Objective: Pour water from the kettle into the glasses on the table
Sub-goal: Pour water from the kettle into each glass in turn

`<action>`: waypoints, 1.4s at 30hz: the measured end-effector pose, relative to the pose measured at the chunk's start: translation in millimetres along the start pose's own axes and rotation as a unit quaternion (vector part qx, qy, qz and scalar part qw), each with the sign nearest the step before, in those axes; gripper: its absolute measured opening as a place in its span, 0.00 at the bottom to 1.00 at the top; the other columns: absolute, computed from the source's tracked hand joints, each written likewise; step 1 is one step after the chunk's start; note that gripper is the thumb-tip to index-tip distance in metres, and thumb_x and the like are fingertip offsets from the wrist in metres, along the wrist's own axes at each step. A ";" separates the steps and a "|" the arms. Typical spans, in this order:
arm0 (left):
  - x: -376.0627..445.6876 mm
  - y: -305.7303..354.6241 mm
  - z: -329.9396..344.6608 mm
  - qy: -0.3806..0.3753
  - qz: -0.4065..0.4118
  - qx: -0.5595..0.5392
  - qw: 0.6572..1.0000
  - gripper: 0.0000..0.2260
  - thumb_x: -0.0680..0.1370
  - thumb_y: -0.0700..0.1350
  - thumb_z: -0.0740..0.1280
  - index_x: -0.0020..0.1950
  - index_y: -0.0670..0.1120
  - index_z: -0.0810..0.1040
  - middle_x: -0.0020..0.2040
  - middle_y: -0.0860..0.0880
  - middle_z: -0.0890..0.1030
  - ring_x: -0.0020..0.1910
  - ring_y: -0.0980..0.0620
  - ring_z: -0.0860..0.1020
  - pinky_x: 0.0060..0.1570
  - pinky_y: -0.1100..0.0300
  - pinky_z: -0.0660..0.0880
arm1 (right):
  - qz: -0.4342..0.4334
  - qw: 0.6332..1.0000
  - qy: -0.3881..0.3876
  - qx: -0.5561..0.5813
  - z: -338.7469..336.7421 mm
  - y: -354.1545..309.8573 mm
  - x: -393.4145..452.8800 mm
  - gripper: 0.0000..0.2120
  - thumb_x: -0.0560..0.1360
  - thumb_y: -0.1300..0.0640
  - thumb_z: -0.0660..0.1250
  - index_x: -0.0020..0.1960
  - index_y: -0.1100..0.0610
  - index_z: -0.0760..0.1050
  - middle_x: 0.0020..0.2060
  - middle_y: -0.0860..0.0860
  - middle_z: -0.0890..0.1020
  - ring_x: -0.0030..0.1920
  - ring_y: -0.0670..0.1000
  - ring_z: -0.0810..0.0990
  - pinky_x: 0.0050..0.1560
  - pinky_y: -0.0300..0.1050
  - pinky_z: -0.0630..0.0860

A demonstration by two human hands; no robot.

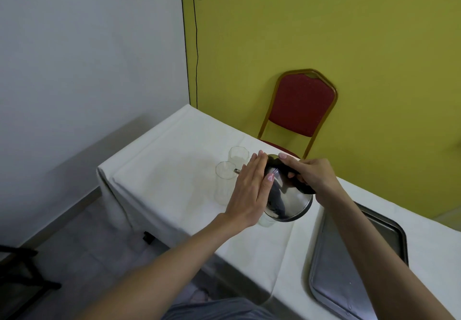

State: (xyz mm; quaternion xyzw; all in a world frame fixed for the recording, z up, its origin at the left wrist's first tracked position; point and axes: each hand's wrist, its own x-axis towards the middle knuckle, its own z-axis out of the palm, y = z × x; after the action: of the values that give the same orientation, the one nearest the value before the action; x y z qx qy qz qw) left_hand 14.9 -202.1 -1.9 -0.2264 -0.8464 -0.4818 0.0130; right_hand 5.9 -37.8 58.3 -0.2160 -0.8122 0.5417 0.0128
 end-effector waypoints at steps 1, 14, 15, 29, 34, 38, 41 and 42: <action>-1.1 0.6 -0.6 0.002 -0.003 0.000 1.000 0.25 0.83 0.54 0.46 0.79 0.49 0.49 0.80 0.54 0.50 0.78 0.60 0.44 0.77 0.56 0.44 | -0.002 1.000 0.000 -0.005 0.2 -0.7 -0.3 0.28 0.62 0.33 0.78 0.27 0.59 0.81 0.26 0.58 0.81 0.31 0.56 0.74 0.37 0.50 0.70; -7.8 -2.8 -6.5 0.009 -0.024 -0.004 1.000 0.25 0.84 0.54 0.47 0.80 0.49 0.48 0.80 0.54 0.49 0.77 0.62 0.42 0.77 0.53 0.45 | -0.029 0.997 0.009 -0.072 8.3 -12.4 -2.8 0.28 0.64 0.32 0.75 0.27 0.57 0.81 0.15 0.46 0.74 0.22 0.47 0.71 0.29 0.44 0.67; -8.0 -2.9 -6.7 0.008 -0.025 -0.005 1.000 0.25 0.84 0.54 0.46 0.80 0.49 0.48 0.80 0.54 0.48 0.77 0.62 0.42 0.77 0.53 0.45 | -0.030 0.997 0.010 -0.075 8.8 -12.8 -3.0 0.28 0.64 0.32 0.75 0.27 0.58 0.81 0.15 0.46 0.74 0.21 0.47 0.71 0.29 0.43 0.67; -4.9 -8.0 -6.7 0.004 -0.037 -0.008 0.999 0.26 0.83 0.57 0.45 0.80 0.49 0.47 0.80 0.56 0.47 0.77 0.64 0.40 0.77 0.54 0.42 | -0.037 0.995 0.019 -0.090 13.0 -20.8 -7.1 0.29 0.62 0.30 0.75 0.26 0.56 0.81 0.16 0.46 0.76 0.24 0.50 0.73 0.27 0.42 0.68; -3.9 -8.3 -6.3 0.004 -0.037 -0.011 0.999 0.27 0.83 0.57 0.45 0.80 0.50 0.47 0.80 0.56 0.47 0.76 0.64 0.40 0.77 0.54 0.43 | -0.040 0.995 0.022 -0.094 11.7 -20.9 -7.5 0.29 0.62 0.30 0.75 0.27 0.57 0.81 0.16 0.47 0.76 0.25 0.51 0.73 0.28 0.43 0.67; -2.3 -7.4 -5.8 0.003 -0.034 -0.010 0.999 0.27 0.83 0.58 0.44 0.80 0.50 0.46 0.80 0.56 0.46 0.76 0.65 0.40 0.77 0.55 0.42 | -0.035 0.995 0.022 -0.092 12.0 -23.7 -7.1 0.31 0.58 0.28 0.73 0.28 0.58 0.82 0.15 0.46 0.75 0.18 0.44 0.70 0.26 0.40 0.66; -1.4 -7.5 -6.3 0.005 -0.034 -0.011 0.999 0.27 0.83 0.58 0.44 0.80 0.50 0.46 0.80 0.56 0.47 0.76 0.65 0.40 0.77 0.55 0.42 | -0.036 0.995 0.023 -0.093 12.1 -23.6 -4.5 0.30 0.61 0.29 0.74 0.28 0.58 0.82 0.15 0.45 0.74 0.16 0.43 0.68 0.25 0.40 0.65; -1.1 -7.4 -6.5 0.005 -0.035 -0.011 0.999 0.27 0.83 0.58 0.44 0.80 0.50 0.46 0.80 0.56 0.47 0.76 0.65 0.41 0.77 0.55 0.42 | -0.036 0.995 0.024 -0.094 11.6 -23.2 -3.7 0.30 0.61 0.29 0.75 0.28 0.58 0.82 0.15 0.44 0.74 0.16 0.43 0.68 0.25 0.40 0.65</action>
State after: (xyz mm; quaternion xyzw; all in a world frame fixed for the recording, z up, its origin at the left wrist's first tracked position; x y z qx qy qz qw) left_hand 11.6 -211.1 -4.6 -0.1941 -0.8483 -0.4927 -0.0018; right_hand -1.5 -56.7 74.8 -0.1994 -0.8664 0.4568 0.0311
